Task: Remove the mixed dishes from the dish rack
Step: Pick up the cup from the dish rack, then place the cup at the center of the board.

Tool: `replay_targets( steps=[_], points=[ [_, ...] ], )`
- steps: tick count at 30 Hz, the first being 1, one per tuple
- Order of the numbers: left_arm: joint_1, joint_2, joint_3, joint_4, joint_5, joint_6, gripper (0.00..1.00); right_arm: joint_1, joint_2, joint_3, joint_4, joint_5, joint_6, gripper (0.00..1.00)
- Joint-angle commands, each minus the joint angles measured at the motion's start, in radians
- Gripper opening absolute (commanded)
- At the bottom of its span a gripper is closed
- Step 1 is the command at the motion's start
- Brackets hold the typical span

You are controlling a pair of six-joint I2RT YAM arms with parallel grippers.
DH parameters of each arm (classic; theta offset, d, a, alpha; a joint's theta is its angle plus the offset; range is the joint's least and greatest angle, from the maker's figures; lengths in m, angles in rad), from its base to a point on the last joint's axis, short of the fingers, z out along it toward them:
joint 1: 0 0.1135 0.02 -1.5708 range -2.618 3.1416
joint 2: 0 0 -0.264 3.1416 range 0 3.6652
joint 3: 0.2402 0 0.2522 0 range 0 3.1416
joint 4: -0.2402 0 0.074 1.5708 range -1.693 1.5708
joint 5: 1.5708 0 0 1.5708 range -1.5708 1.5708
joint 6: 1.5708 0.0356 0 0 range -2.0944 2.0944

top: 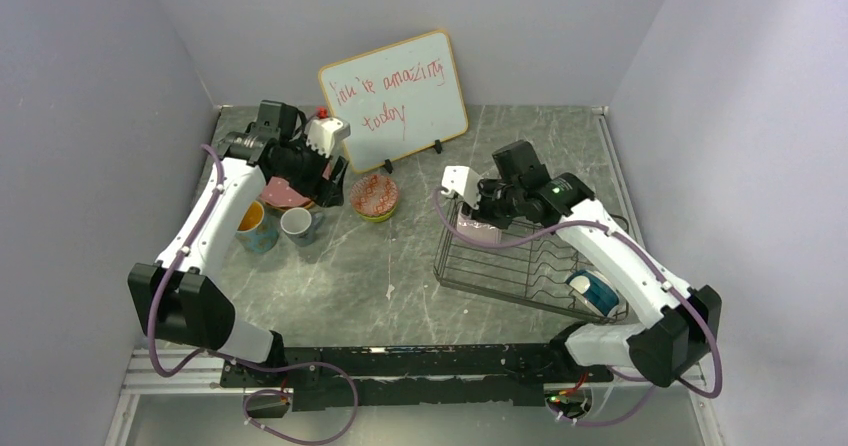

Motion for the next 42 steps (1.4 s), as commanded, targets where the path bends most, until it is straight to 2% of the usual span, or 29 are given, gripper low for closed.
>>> replay_targets(
  steps=[1,6,13,20,28,33,42],
  points=[
    [0.003,0.003,0.049,0.017,0.082,-0.026,0.81,-0.034,-0.079,0.001,0.074,-0.034,0.036,0.00],
    [0.001,-0.007,0.040,0.040,0.139,-0.038,0.79,-0.052,-0.129,-0.048,0.127,-0.047,0.079,0.00],
    [-0.004,-0.014,0.015,0.107,0.289,-0.070,0.78,-0.097,-0.210,-0.082,0.196,-0.094,0.148,0.00],
    [-0.040,-0.011,-0.011,0.249,0.488,-0.141,0.78,-0.187,-0.295,-0.092,0.260,-0.256,0.227,0.00],
    [-0.199,0.013,0.005,0.449,0.650,-0.210,0.81,-0.242,-0.312,-0.029,0.324,-0.429,0.332,0.00],
    [-0.312,0.045,0.021,0.577,0.697,-0.263,0.83,-0.251,-0.283,0.020,0.342,-0.544,0.409,0.00],
    [-0.380,0.101,-0.006,0.760,0.790,-0.469,0.86,-0.273,-0.246,0.030,0.406,-0.674,0.522,0.00]
  ],
)
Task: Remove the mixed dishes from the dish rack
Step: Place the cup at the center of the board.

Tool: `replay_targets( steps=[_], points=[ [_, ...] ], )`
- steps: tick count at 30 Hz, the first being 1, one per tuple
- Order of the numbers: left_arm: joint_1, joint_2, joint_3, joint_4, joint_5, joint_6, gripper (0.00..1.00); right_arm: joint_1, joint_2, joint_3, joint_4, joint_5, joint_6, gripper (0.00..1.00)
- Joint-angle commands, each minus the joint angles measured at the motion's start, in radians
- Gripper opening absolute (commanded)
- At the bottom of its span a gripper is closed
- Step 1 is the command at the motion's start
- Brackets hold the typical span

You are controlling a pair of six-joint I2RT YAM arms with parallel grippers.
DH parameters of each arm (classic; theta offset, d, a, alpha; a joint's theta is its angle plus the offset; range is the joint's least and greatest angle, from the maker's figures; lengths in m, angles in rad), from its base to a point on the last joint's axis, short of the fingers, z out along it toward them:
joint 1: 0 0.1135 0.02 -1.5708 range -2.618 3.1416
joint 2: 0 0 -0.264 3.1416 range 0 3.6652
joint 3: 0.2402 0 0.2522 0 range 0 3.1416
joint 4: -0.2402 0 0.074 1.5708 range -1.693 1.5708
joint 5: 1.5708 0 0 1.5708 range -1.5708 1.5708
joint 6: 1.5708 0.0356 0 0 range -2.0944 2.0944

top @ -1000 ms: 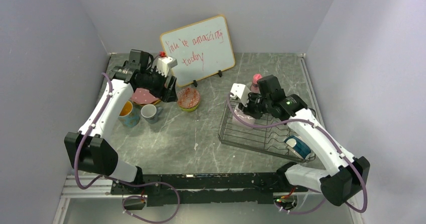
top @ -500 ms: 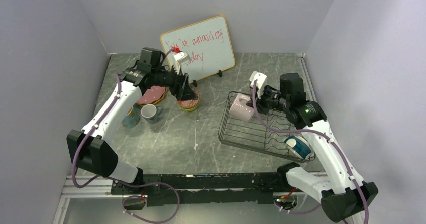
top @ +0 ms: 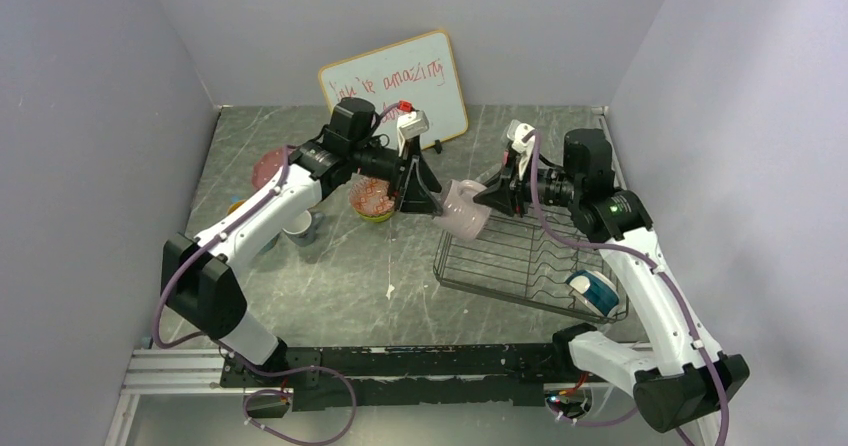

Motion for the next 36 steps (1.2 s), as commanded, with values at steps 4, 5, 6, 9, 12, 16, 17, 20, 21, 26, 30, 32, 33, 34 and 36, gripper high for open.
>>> replay_targets(
  steps=[4,5,6,9,12,16,17,20,21,26,30,32,33,34,36],
  points=[
    [-0.023,0.006,-0.042,0.251,0.127,-0.219,0.82,-0.020,0.006,0.053,0.186,-0.153,0.104,0.00],
    [-0.025,0.010,-0.052,0.274,0.134,-0.243,0.81,-0.023,0.009,0.051,0.194,-0.158,0.113,0.00],
    [-0.026,0.012,-0.060,0.298,0.141,-0.266,0.79,-0.025,0.011,0.049,0.201,-0.163,0.122,0.00],
    [-0.035,0.014,-0.095,0.365,0.155,-0.324,0.74,-0.031,0.016,0.046,0.219,-0.171,0.144,0.00],
    [-0.044,0.015,-0.115,0.399,0.162,-0.344,0.69,-0.037,0.018,0.038,0.240,-0.179,0.164,0.00],
    [-0.058,0.017,-0.129,0.441,0.173,-0.369,0.60,-0.042,0.024,0.030,0.261,-0.187,0.183,0.00],
    [-0.060,0.020,-0.130,0.451,0.176,-0.376,0.56,-0.043,0.027,0.026,0.267,-0.192,0.190,0.00],
    [-0.065,0.027,-0.128,0.469,0.184,-0.385,0.45,-0.045,0.028,0.016,0.281,-0.198,0.201,0.00],
    [-0.066,0.028,-0.126,0.468,0.185,-0.383,0.39,-0.046,0.027,0.012,0.282,-0.198,0.201,0.00],
    [-0.066,0.018,-0.108,0.417,0.182,-0.335,0.03,-0.049,0.021,-0.011,0.294,-0.189,0.200,0.01],
    [-0.061,-0.008,-0.090,0.325,0.157,-0.266,0.03,-0.052,0.014,-0.009,0.257,-0.163,0.172,0.38],
    [-0.058,-0.022,-0.079,0.267,0.132,-0.220,0.03,-0.054,0.005,-0.010,0.230,-0.147,0.154,0.63],
    [-0.055,-0.028,-0.072,0.240,0.121,-0.199,0.03,-0.053,-0.002,-0.010,0.218,-0.139,0.142,0.73],
    [-0.051,-0.036,-0.068,0.213,0.107,-0.178,0.03,-0.056,-0.010,-0.013,0.209,-0.132,0.132,0.81],
    [-0.041,-0.054,-0.058,0.154,0.077,-0.135,0.02,-0.061,-0.029,-0.020,0.188,-0.118,0.108,0.93]
  ],
)
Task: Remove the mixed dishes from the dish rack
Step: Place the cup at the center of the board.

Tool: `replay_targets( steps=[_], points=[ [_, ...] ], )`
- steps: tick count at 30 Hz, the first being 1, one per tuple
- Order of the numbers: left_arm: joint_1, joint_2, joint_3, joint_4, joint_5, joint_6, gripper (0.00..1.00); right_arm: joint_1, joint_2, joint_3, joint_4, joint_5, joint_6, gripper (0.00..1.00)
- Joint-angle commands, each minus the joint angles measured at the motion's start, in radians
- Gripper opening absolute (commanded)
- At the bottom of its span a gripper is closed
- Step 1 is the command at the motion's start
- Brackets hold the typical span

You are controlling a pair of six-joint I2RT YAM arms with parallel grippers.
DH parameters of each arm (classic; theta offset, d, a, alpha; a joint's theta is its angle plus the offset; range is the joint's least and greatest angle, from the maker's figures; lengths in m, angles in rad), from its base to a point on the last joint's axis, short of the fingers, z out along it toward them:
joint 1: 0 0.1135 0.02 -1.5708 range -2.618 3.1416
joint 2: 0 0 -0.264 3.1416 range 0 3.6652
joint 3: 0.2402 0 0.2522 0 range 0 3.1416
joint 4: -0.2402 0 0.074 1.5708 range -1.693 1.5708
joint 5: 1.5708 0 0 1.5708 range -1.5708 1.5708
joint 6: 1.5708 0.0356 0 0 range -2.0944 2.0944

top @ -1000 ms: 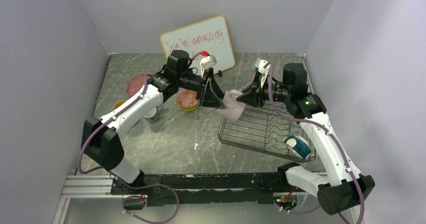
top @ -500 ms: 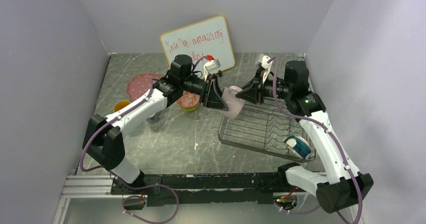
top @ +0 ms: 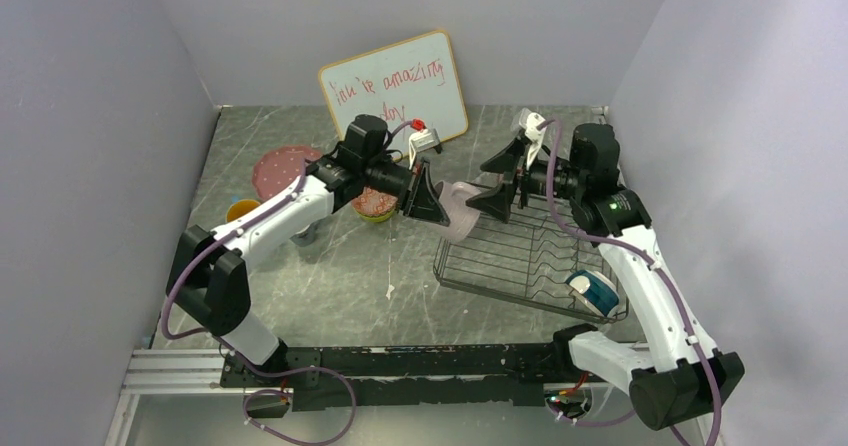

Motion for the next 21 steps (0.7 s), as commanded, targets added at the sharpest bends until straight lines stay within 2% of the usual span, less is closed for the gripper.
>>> replay_targets(
  steps=[1,6,12,16,21],
  points=[
    [0.017,-0.096,0.074,-0.107,-0.037,0.154,0.03,-0.014,-0.066,0.002,0.003,0.034,-0.065,0.97],
    [0.040,-0.157,0.127,-0.334,-0.177,0.373,0.03,-0.039,-0.134,-0.041,-0.029,0.097,-0.131,0.99],
    [0.054,-0.245,0.170,-0.626,-0.431,0.628,0.03,-0.056,-0.172,-0.096,-0.040,0.189,-0.184,0.99],
    [0.056,-0.304,0.147,-0.784,-0.611,0.771,0.03,-0.062,-0.156,-0.119,-0.039,0.210,-0.195,0.99],
    [0.064,-0.393,0.063,-0.904,-0.843,0.871,0.03,-0.075,-0.124,-0.148,-0.024,0.207,-0.201,0.99]
  ],
)
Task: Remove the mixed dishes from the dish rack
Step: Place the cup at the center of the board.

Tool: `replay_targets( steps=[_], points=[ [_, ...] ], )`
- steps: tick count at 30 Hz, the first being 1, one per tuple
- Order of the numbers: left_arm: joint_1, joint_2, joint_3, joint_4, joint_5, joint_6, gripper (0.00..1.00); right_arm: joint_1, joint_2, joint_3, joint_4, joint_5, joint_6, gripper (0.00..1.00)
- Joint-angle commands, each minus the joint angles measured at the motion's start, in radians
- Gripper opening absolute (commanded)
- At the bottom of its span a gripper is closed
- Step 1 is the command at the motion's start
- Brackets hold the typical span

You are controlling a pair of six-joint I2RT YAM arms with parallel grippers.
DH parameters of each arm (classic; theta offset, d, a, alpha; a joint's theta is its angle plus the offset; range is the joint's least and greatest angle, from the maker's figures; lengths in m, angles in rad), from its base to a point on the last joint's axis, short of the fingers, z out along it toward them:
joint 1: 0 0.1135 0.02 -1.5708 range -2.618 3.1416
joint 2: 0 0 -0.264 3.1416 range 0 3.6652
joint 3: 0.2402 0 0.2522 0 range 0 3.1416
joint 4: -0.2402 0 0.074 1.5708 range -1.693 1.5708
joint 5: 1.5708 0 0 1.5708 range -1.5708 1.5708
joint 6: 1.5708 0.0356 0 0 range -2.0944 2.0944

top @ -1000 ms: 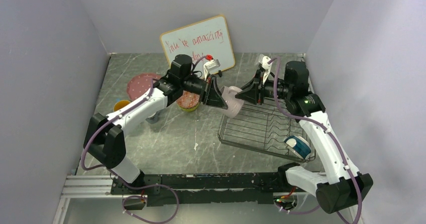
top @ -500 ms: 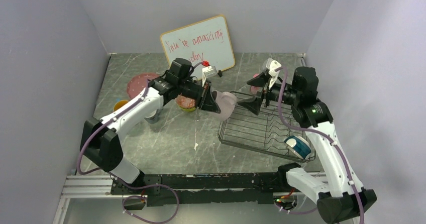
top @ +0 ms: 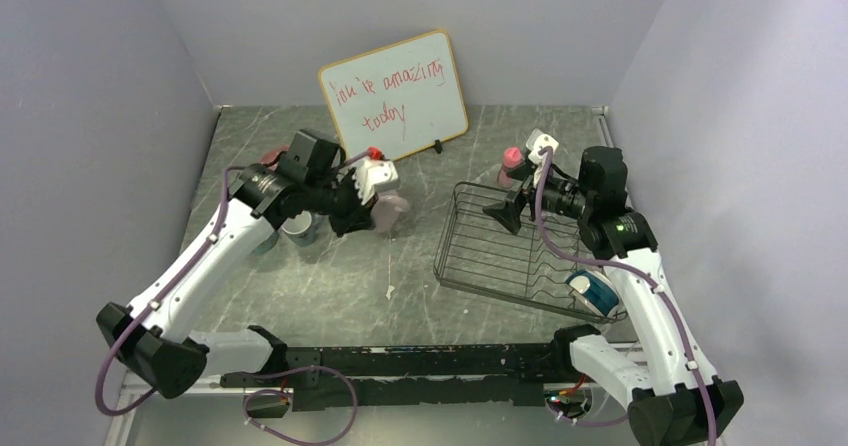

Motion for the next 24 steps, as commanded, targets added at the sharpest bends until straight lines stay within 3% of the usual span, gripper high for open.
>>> replay_targets(
  steps=[1,5,12,24],
  points=[
    [0.017,-0.099,-0.052,-0.117,-0.245,0.184,0.03,-0.015,0.017,-0.028,0.031,0.015,-0.030,0.99],
    [0.081,-0.166,-0.164,-0.147,-0.341,0.255,0.03,-0.025,0.030,-0.072,0.066,0.004,-0.024,0.99],
    [0.342,-0.214,-0.366,-0.204,-0.277,0.402,0.03,-0.029,0.043,-0.083,0.049,0.010,-0.051,0.99],
    [0.534,-0.350,-0.616,-0.139,-0.299,0.574,0.03,-0.029,0.056,-0.088,0.027,0.001,-0.073,0.99]
  ],
)
